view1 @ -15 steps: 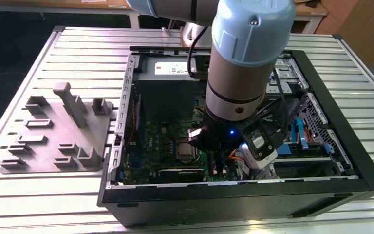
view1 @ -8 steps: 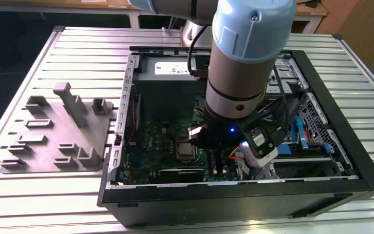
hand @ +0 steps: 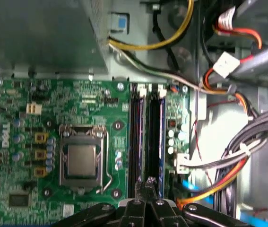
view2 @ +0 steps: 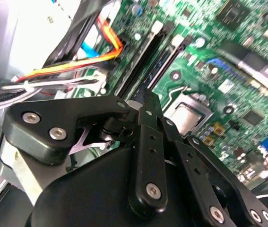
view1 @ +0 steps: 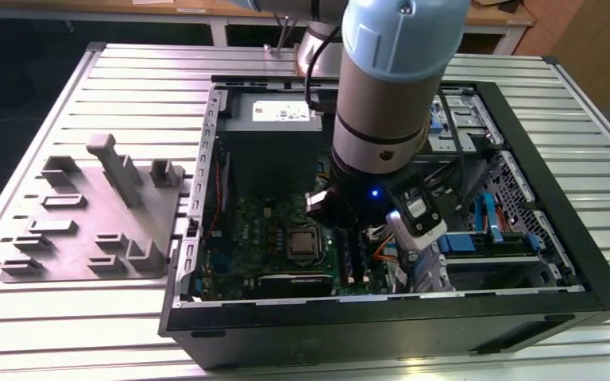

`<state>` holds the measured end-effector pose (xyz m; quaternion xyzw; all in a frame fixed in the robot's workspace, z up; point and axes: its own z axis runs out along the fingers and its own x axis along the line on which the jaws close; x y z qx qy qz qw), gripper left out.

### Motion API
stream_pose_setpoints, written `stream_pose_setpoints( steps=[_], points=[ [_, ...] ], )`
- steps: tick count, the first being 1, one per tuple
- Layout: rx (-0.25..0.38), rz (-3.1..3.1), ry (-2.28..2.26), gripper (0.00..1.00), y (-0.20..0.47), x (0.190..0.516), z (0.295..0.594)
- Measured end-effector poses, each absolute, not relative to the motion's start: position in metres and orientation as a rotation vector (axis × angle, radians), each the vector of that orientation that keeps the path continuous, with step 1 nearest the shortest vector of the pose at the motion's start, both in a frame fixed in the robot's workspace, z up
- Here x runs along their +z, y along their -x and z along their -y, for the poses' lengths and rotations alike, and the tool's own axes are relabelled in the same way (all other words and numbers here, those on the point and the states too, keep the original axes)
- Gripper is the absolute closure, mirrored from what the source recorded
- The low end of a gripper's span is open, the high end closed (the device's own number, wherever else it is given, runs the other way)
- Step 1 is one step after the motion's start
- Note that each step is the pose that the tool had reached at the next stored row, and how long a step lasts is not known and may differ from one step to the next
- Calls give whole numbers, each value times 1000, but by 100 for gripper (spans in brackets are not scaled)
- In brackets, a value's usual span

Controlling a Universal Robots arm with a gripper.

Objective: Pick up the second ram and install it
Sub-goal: 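Press down the second ram until it locks into place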

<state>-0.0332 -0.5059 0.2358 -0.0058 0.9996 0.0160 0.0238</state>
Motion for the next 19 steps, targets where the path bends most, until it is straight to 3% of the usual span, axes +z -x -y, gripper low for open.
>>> stream_pose_setpoints(
  steps=[19],
  points=[
    [50,-3093,18,90,33,252,499]
  ],
)
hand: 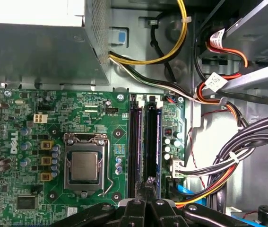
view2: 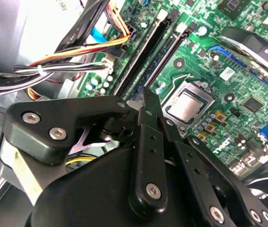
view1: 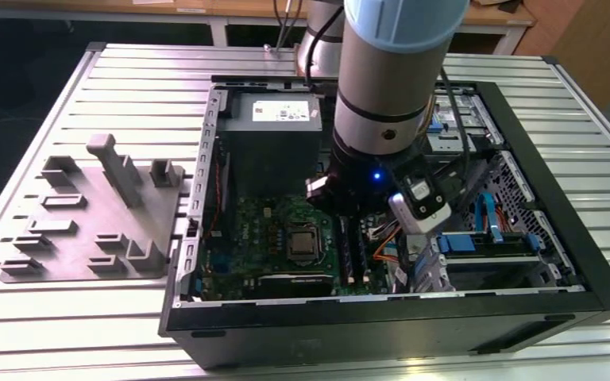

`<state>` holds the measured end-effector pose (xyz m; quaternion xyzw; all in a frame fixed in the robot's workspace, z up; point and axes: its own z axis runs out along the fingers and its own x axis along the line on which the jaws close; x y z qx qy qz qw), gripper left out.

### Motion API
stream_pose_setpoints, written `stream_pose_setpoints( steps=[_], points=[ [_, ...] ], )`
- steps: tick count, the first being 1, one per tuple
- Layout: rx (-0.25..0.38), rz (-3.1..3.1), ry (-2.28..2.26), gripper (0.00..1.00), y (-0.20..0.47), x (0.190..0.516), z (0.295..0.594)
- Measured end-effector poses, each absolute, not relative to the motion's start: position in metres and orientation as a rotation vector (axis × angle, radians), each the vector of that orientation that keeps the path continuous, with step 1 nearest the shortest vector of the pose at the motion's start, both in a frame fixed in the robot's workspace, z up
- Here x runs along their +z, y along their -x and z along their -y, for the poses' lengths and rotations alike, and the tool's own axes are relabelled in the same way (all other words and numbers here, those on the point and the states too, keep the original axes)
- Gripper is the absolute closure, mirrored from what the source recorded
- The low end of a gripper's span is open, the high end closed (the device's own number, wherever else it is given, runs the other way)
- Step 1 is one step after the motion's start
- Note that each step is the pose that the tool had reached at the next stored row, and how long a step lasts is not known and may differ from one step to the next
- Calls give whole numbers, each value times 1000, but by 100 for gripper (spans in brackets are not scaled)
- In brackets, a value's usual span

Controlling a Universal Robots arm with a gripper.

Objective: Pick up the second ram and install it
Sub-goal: 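Press down the second ram until it locks into place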

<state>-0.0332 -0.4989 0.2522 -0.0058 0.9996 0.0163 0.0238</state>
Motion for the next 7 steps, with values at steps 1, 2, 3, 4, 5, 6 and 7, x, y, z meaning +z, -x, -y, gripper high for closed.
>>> stream_pose_setpoints(
  steps=[1,2,3,4,5,6,7],
  points=[
    [50,-3093,18,90,33,253,499],
    [50,-3094,18,90,33,253,499],
    [50,-3094,18,90,33,253,499],
    [50,-3094,18,90,33,254,499],
    [50,-3093,18,90,33,254,499],
    [50,-3094,18,90,33,254,499],
    [50,-3094,18,90,33,254,499]
  ],
)
